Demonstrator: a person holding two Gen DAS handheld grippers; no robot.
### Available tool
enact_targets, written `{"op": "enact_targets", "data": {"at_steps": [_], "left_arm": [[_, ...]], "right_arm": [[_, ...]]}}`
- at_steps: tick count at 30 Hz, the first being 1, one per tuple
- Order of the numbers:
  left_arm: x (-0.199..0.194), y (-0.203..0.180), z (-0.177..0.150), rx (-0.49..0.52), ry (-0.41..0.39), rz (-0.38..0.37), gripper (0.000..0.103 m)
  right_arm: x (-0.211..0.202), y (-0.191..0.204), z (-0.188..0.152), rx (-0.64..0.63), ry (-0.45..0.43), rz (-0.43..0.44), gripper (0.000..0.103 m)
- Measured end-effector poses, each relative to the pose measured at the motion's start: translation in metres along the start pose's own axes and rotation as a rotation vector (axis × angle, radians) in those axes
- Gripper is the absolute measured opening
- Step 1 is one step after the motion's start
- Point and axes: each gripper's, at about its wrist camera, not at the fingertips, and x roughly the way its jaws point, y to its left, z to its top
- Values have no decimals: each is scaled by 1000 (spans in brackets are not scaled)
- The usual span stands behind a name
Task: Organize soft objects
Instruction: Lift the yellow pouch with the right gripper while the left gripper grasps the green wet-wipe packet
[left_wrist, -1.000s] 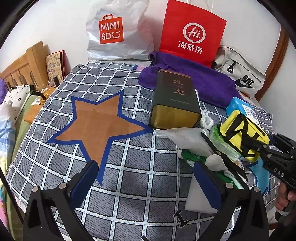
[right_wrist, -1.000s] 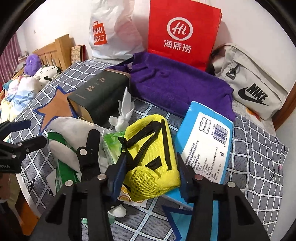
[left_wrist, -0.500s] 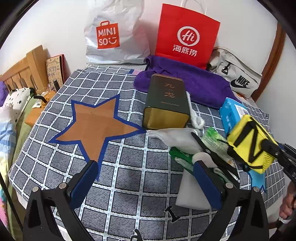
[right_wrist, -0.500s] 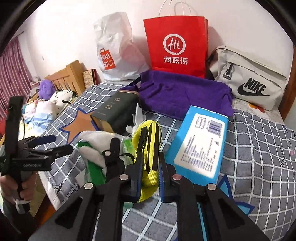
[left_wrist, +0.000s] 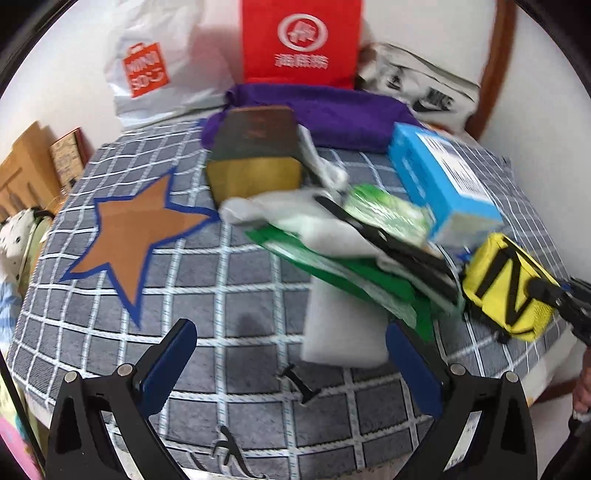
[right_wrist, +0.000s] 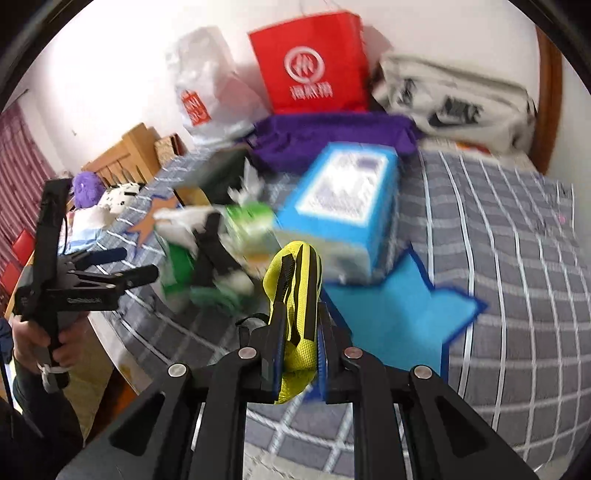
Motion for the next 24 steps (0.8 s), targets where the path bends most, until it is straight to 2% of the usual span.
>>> {"op": "enact_targets", "data": {"at_steps": [6,7,8,9,10,11,12,13,14,15,18,21,24], "left_arm": [[15,-13,-5,41,29,-10,103],[17,-14,-4,40,30,-12,103],[20,-15,-3,38,29,-12,103],[22,-15,-2,34,25,-6,97],[24,-15,-2,32,18,-1,80],[25,-14,-1,25,21,-10,78],[26,-13,-1,15,29,-53,66],[26,-12,-1,9,32,-82,55],[23,-10,-2,4,34,-121,49],[20,-10,-2,0,34,-129,48],[8,-10,-3,24,7,-55,48],[-1,0,-2,18,-7,-26,48],[-9,9,-2,-6,-14,-6,48]], "right_arm": [[13,-18,-15,38,34,-13,23],[15,-19,-16,40,42,-12,28],[17,-21,-17,40,49,-11,37],[19,-21,-19,38,57,-12,43],[20,-19,-19,33,56,-17,54],[21,-18,-20,25,50,-22,60],[22,-16,-20,16,49,-24,62],[24,-13,-20,9,53,-29,69],[26,-11,-20,3,59,-33,76],[29,-8,-20,-7,64,-37,77],[35,1,-18,-16,79,-41,78],[39,9,-18,-24,88,-48,78],[42,18,-21,-50,87,-56,87]]}}
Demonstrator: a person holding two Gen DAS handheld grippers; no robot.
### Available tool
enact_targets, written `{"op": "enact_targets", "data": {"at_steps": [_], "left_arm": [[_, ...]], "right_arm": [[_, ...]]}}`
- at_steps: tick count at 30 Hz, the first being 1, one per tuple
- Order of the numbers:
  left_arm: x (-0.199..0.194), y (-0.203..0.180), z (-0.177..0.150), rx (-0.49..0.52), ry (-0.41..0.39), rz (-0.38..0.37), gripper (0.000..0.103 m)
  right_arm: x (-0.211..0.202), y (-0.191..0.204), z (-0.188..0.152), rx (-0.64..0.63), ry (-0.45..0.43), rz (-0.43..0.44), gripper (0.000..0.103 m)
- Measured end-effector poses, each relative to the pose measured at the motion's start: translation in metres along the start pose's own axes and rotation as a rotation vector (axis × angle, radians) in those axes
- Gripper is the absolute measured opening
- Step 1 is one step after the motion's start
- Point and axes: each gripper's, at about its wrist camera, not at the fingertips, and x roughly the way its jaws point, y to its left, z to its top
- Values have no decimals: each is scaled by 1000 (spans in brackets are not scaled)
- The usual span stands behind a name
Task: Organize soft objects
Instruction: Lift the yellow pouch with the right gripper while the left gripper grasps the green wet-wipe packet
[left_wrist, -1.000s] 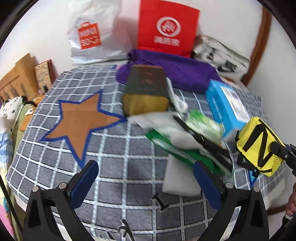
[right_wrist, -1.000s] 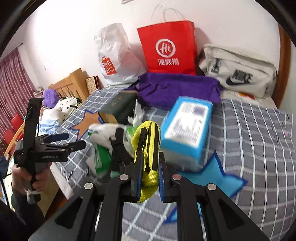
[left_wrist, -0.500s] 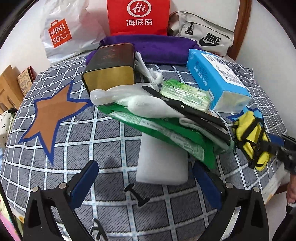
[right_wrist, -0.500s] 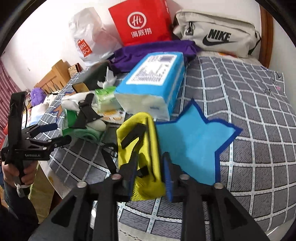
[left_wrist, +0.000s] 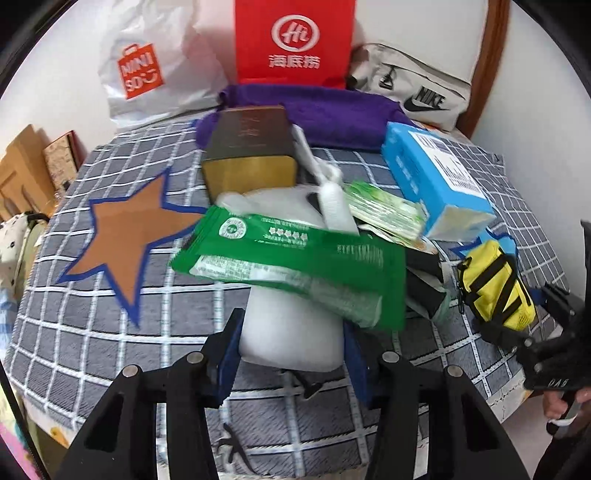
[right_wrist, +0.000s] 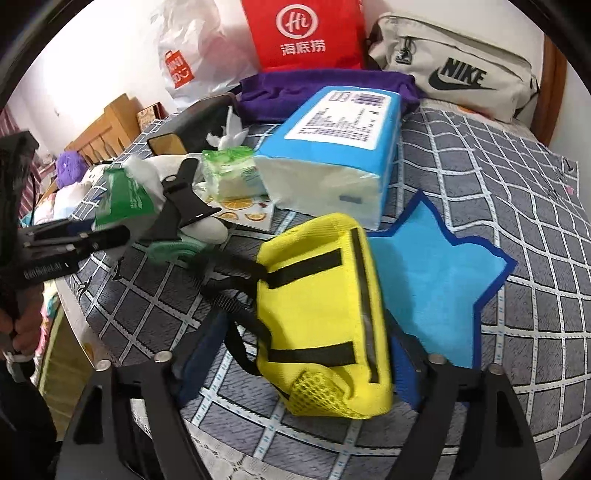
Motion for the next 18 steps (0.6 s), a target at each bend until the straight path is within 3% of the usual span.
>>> {"op": "enact_targets", "data": {"at_steps": [4,7,11,18], "left_arm": [[-12,11,1,-38,-20,9,48],[-20,16,3,-64,-45,-5,48],[-31,15,11,-68,-80,-42,48],[0,19,9,-94,9,-12,51]], "right_arm": [[9,5,-3,-12,14,-63,85],[9,8,-4,-40,9,-130,71],[4,6,-3,-34,4,-122,64],[-7,-1,-1,-15,-16,-114,63]]}}
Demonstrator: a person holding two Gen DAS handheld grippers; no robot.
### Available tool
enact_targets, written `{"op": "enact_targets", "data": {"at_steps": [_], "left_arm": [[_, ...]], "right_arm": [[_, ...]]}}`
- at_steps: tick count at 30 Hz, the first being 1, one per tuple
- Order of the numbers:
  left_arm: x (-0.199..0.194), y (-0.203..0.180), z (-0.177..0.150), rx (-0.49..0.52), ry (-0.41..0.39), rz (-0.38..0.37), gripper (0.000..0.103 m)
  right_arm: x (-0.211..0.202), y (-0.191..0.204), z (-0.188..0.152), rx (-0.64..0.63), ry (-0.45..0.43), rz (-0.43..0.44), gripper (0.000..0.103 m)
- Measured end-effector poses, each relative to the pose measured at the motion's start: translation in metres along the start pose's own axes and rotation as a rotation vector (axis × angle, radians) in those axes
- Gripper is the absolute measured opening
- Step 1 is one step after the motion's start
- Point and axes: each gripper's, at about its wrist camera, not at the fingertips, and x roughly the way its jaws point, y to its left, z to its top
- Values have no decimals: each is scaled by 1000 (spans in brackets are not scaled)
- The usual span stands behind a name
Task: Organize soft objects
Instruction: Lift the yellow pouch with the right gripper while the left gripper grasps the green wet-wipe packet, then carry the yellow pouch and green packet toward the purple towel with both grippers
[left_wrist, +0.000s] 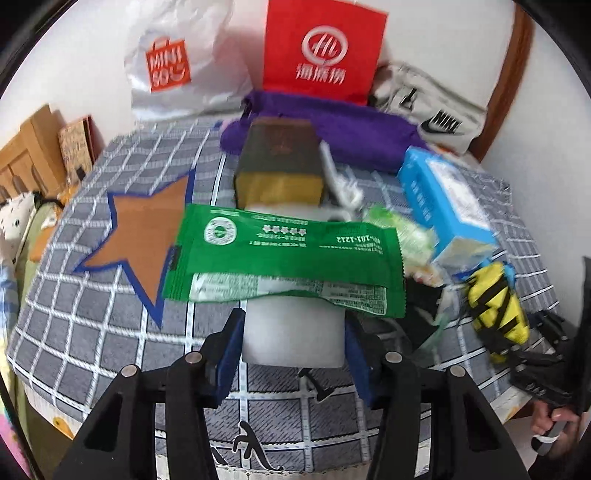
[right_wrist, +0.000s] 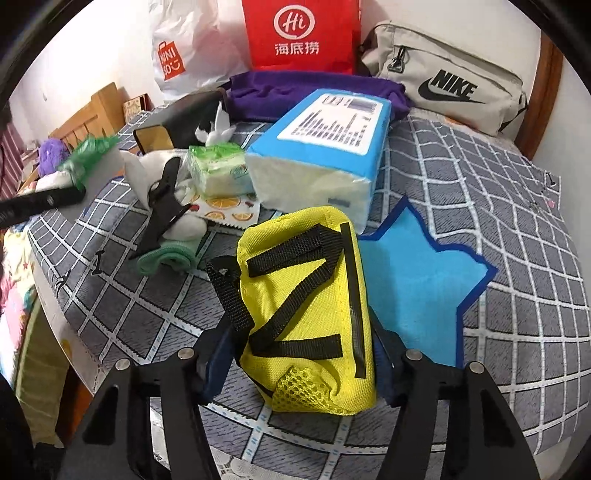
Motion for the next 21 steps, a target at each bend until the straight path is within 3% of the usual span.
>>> {"op": "enact_targets", "data": {"at_steps": [2,4,6,11,21], "left_arm": [[6,3,-3,-7,19,13,56],[12,5,-4,0,18,30,76],[14,7,-4,7,11,45,81],[15,16,-1,-14,4,66,81],[0,33,2,-46,-42,-48,81]], "right_arm": [[1,-3,0,7,4,-4,63],[1,-7,0,20,5,-5,63],[2,-10,0,27,6,-4,63],[5,-11,1,27,5,-5,63],[13,-6,5,5,21,9,63]]}}
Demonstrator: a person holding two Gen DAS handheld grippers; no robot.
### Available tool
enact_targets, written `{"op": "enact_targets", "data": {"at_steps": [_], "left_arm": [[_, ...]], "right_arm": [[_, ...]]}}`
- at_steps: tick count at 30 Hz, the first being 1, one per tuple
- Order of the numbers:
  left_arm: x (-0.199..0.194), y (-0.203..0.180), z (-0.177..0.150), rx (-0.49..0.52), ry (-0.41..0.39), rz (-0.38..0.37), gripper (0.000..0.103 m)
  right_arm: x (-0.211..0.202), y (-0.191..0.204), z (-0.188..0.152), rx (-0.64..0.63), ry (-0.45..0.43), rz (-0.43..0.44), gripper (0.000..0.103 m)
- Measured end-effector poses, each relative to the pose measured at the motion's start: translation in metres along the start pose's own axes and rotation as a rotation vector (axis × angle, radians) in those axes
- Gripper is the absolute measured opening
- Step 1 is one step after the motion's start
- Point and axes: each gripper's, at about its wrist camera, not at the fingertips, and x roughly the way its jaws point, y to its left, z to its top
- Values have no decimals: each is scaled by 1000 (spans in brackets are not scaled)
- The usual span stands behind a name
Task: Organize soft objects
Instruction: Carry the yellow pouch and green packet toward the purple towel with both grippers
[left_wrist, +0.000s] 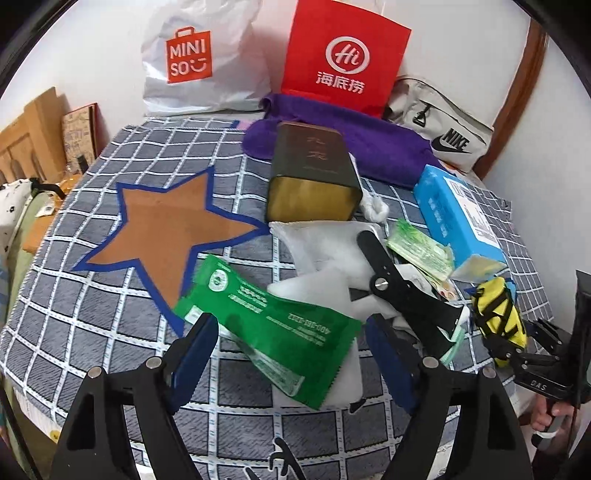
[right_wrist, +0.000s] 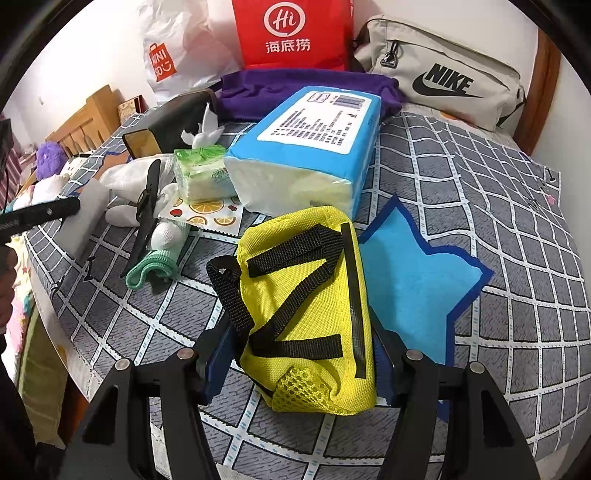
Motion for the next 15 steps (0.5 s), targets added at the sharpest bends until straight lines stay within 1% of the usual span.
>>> {"op": "enact_targets", "data": {"at_steps": [2,4,5,6,7,10,12,14,15], "left_arm": [[3,1,0,-16,1,-7,79],[3,5,1,-49,-3,-51,70],[2,7,1,-60,-7,-72,61],[-1,9,2,-69,-15,-88,56],[-4,10,3,-70,-27,-95,55],[-11,13,5,-66,-44,-67,55],[-14,19,6,-83,-45,-47,56],[-15,25,6,-105,-24,-13,61],[-14,28,6,-114,-15,-4,67]], "right_arm": [[2,0,1,3,4,1,63],[2,1,0,2,5,2,63],[2,1,0,1,6,2,63],[2,0,0,-1,7,2,63],[2,0,0,-2,8,3,63],[2,0,0,0,11,3,64],[3,1,0,-2,13,2,64],[3,2,0,-6,14,0,64],[3,2,1,-7,15,0,64]]}}
